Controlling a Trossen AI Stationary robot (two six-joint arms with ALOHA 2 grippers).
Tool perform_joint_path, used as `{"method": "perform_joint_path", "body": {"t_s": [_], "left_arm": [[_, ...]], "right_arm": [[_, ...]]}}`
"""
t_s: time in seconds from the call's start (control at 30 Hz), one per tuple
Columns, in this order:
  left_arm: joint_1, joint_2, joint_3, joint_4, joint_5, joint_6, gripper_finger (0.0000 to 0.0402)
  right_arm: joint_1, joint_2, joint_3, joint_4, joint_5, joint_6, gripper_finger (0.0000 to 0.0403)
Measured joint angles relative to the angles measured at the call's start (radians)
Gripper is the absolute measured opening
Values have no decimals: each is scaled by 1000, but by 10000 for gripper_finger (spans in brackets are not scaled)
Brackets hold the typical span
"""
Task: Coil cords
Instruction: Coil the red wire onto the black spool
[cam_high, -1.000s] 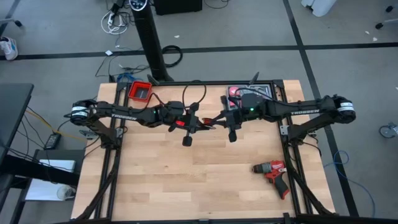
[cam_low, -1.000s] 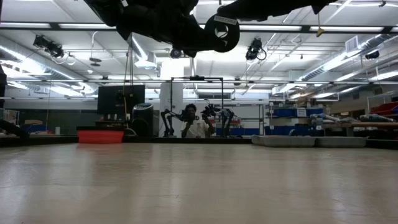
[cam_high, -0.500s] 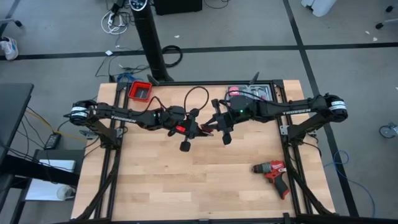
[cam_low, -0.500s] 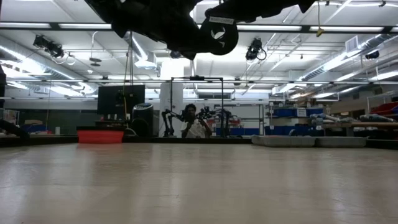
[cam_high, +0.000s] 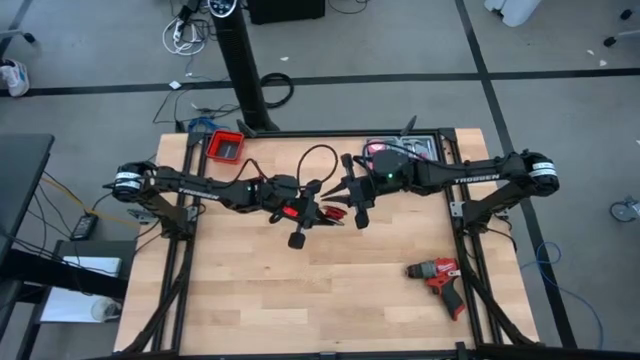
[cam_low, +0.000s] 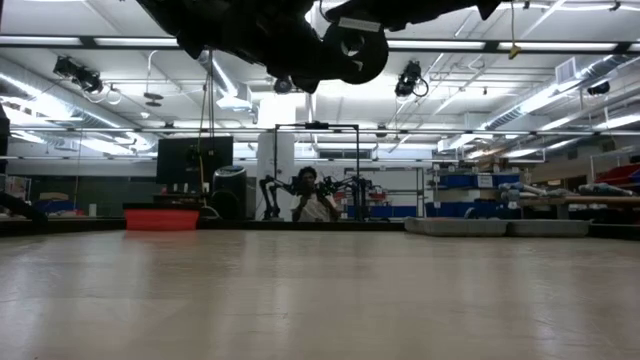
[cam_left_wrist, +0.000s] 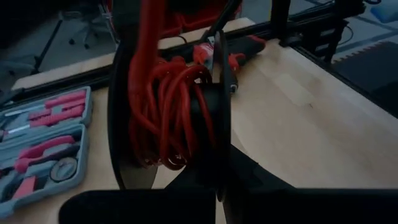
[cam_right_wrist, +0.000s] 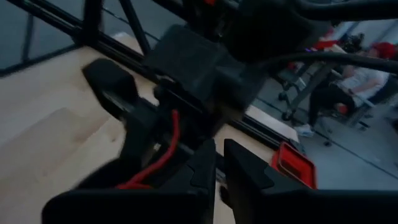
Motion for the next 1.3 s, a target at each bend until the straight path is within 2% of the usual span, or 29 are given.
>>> {"method": "perform_joint_path", "body": {"t_s": [0.1,0.17,0.3,0.37,0.53,0.8,0.9,0.97,1.3], "left_arm": [[1,0,0,-10,18,0,6],[1,0,0,-16,30,0,6],[1,0,0,-17,73,-3,6],[1,0,0,-14,85,-3,6],[2,0,0,-30,42,-3,6],[2,0,0,-134,-125,-4,6],[2,0,0,-150,-189,-4,6],[2,-1,0,-148,-208,0,6],[2,-2,0,-134,-234,5,6]], "right_arm": [[0,-20,-2,-41,50,-11,31],[-9,-49,-3,-69,33,-15,32],[-25,-98,-3,-125,-166,-41,34],[-26,-102,-3,-126,-196,-45,33],[-42,-74,-4,-150,-93,49,27],[-44,-71,-4,-200,-73,250,35],[-28,-67,-3,-228,24,279,46],[-19,-65,-4,-243,76,287,56],[-14,-13,-7,-227,97,326,103]]}}
